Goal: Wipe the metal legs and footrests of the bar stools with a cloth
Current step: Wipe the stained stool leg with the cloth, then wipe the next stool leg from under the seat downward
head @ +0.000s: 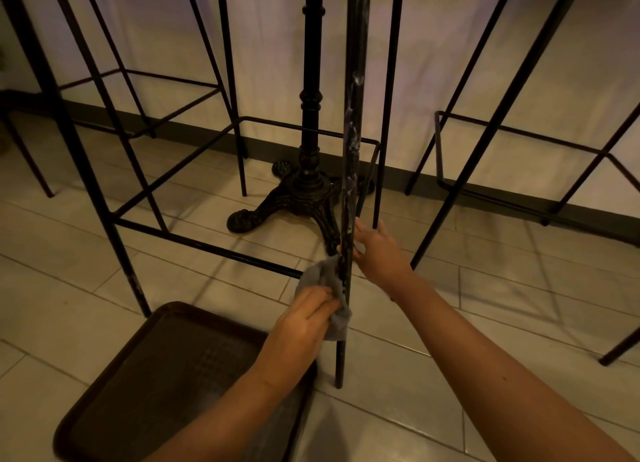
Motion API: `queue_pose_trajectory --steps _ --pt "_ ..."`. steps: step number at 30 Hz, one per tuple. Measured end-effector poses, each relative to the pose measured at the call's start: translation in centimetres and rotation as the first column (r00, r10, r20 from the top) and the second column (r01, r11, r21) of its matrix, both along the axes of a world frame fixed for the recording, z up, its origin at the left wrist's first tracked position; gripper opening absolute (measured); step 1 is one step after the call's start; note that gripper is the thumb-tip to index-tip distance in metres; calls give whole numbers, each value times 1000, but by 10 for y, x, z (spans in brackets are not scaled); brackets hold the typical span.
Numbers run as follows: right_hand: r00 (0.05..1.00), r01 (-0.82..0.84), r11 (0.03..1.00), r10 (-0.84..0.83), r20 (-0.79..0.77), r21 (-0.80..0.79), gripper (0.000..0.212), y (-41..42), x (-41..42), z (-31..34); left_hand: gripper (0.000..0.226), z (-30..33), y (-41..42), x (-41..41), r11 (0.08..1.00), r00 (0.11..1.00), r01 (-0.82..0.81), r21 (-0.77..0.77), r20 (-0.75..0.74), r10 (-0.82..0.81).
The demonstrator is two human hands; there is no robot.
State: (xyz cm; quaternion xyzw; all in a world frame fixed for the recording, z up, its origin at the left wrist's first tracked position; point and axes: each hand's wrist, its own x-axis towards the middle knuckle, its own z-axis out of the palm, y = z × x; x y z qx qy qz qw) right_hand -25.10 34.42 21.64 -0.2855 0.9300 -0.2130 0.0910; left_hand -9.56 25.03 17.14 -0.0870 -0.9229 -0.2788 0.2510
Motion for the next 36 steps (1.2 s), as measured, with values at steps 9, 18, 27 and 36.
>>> queue_pose_trajectory --steps 9,18,27,36 --pt "999 16 999 -15 38 -41 53 19 9 17 21 1 1 14 970 990 -119 211 -44 131" --pt "986 62 958 -102 -131 -281 28 37 24 51 13 58 -2 -9 918 943 -211 335 -178 282" --pt "986 -144 877 169 13 -459 27 50 77 120 42 100 15 -7 752 955 -175 636 -74 286" --pt "986 -164 864 140 -86 -476 6 51 89 150 33 149 30 -3 733 983 -13 681 -127 136"
